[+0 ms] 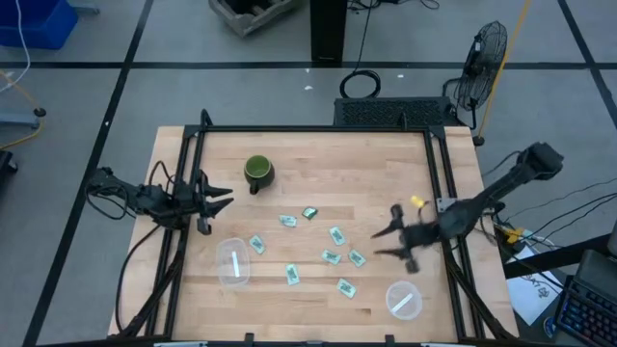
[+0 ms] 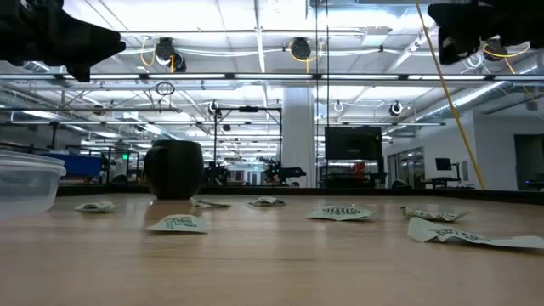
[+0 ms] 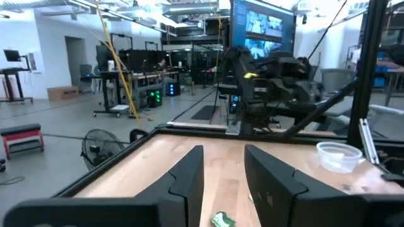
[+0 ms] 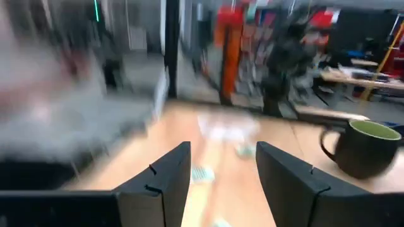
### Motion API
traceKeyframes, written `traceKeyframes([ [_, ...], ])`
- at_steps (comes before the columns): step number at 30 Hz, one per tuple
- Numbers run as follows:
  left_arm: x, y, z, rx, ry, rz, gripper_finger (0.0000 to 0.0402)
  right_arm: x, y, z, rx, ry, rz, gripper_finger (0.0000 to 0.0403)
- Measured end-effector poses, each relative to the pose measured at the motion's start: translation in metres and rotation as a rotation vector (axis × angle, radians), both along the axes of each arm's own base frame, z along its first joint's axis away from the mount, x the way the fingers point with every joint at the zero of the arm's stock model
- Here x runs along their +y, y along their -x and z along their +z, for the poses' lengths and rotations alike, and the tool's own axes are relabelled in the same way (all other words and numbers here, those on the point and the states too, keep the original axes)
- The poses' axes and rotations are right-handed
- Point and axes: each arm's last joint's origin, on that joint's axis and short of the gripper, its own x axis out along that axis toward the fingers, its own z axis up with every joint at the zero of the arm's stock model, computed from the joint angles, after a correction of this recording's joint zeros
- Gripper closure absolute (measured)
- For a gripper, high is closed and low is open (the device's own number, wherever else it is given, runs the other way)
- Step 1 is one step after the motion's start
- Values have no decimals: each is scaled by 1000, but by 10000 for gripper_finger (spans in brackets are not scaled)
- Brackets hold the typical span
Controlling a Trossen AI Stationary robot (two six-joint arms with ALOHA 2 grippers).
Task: Pick and place Stevia / Truvia into bins
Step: Put the Stevia packet into the bottom right transparent container
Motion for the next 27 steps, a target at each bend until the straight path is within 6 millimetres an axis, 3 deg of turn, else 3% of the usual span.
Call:
traceKeyframes([
  [5, 0, 0, 0, -12, 78, -10, 284, 47, -36, -10, 259, 380, -214, 232],
  [9, 0, 0, 0, -12, 78, -10, 284, 82, -54, -32, 444, 664, -322, 232],
  [11, 0, 0, 0, -12, 75, -9, 284, 96, -63, -42, 502, 700, -323, 232],
  [15, 0, 0, 1, -24, 88, -10, 284, 121, -78, -46, 579, 614, -230, 232],
  [20, 0, 1, 4, -55, 110, -13, 284, 127, -74, -51, 698, 613, -189, 232],
  [27, 0, 1, 4, -61, 145, -18, 284, 112, -86, -52, 809, 496, -209, 232],
])
